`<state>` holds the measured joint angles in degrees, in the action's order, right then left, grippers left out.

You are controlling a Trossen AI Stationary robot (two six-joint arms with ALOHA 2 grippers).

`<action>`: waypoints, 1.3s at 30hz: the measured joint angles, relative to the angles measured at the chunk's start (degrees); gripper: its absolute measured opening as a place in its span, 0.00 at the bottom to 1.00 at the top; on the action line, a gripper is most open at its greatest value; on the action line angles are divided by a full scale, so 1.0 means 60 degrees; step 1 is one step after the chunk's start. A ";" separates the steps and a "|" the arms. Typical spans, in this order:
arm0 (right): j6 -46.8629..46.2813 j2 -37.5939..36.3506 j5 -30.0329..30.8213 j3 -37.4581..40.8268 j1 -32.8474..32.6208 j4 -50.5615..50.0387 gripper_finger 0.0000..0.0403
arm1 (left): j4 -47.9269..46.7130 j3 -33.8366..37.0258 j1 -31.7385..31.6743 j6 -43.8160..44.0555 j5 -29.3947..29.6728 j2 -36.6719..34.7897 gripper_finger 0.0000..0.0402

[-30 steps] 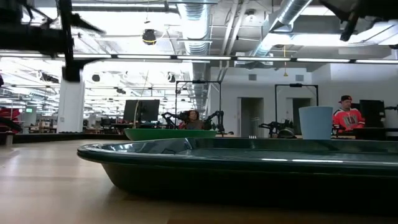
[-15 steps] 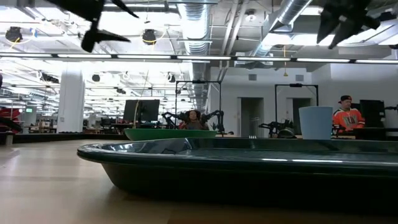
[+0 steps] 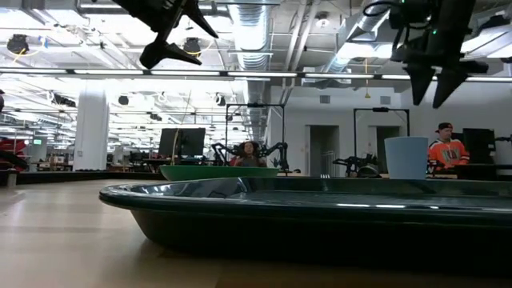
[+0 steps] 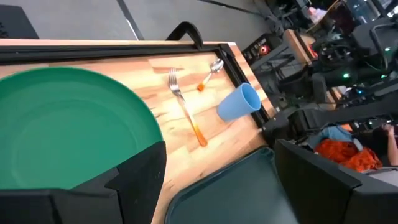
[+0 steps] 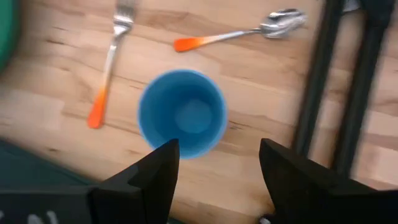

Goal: Pick and place plate/cup/fork/spoon on tray
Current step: Put the blue cup on the black tray

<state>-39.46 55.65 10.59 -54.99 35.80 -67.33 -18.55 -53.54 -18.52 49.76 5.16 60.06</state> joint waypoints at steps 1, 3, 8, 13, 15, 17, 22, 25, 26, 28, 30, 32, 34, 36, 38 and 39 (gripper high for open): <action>0.0111 -0.0068 -0.0162 0.0185 0.0150 0.0208 0.62 | -0.0026 0.0000 -0.0013 0.0000 0.0006 -0.0015 0.71; 0.0303 -0.0126 -0.0286 0.0553 0.0393 0.0449 0.62 | -0.0024 0.0000 -0.0015 0.0004 0.0010 -0.0071 0.71; 0.0437 -0.0090 -0.0305 0.1412 0.0689 0.1475 0.62 | -0.0023 -0.0007 -0.0015 -0.0071 0.0017 -0.0081 0.71; 0.0438 -0.0080 -0.0506 0.1976 0.0962 0.1990 0.61 | -0.0018 -0.0007 -0.0015 -0.0083 0.0031 -0.0081 0.71; 0.0480 -0.0061 -0.0516 0.2086 0.1075 0.2025 0.59 | -0.0017 -0.0007 -0.0015 -0.0108 0.0085 -0.0081 0.71; 0.0636 -0.0012 -0.0539 0.2194 0.1183 0.2109 0.56 | -0.0017 -0.0007 -0.0015 -0.0183 0.0145 -0.0079 0.71; 0.0684 0.0146 -0.0640 0.2507 0.1251 0.2328 0.46 | -0.0014 -0.0007 -0.0019 -0.0255 0.0257 -0.0079 0.71; 0.0816 0.0238 -0.0679 0.2515 0.1248 0.2356 0.37 | -0.0014 -0.0007 -0.0019 -0.0255 0.0256 -0.0081 0.71; 0.0834 0.0238 -0.0681 0.2515 0.1248 0.2366 0.32 | -0.0014 -0.0007 -0.0019 -0.0255 0.0255 -0.0079 0.71; 0.0844 0.0235 -0.0699 0.2515 0.1248 0.2386 0.22 | -0.0014 -0.0007 -0.0019 -0.0259 0.0258 -0.0081 0.71; 0.0910 0.0235 -0.0742 0.2511 0.1248 0.2400 0.09 | -0.0014 -0.0007 -0.0019 -0.0262 0.0272 -0.0081 0.71; 0.1065 0.0235 -0.0792 0.2498 0.1248 0.2401 0.04 | -0.0014 -0.0007 -0.0019 -0.0262 0.0275 -0.0078 0.71; 0.1088 0.0231 -0.0864 0.2497 0.1248 0.2406 0.04 | -0.0014 -0.0007 -0.0019 -0.0262 0.0279 -0.0081 0.71; 0.1087 0.0224 -0.1022 0.2424 0.1246 0.2357 0.04 | -0.0014 -0.0007 -0.0019 -0.0262 0.0279 -0.0081 0.71; 0.1090 0.0172 -0.1096 0.2112 0.1148 0.2263 0.02 | -0.0014 -0.0007 -0.0019 -0.0255 0.0279 -0.0081 0.71; 0.1090 0.0142 -0.1179 0.1877 0.1086 0.2260 0.02 | -0.0014 -0.0007 -0.0019 -0.0248 0.0275 -0.0081 0.71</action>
<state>-32.92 56.50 3.51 -43.73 42.32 -53.77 -18.63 -53.58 -18.63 48.27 6.81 59.57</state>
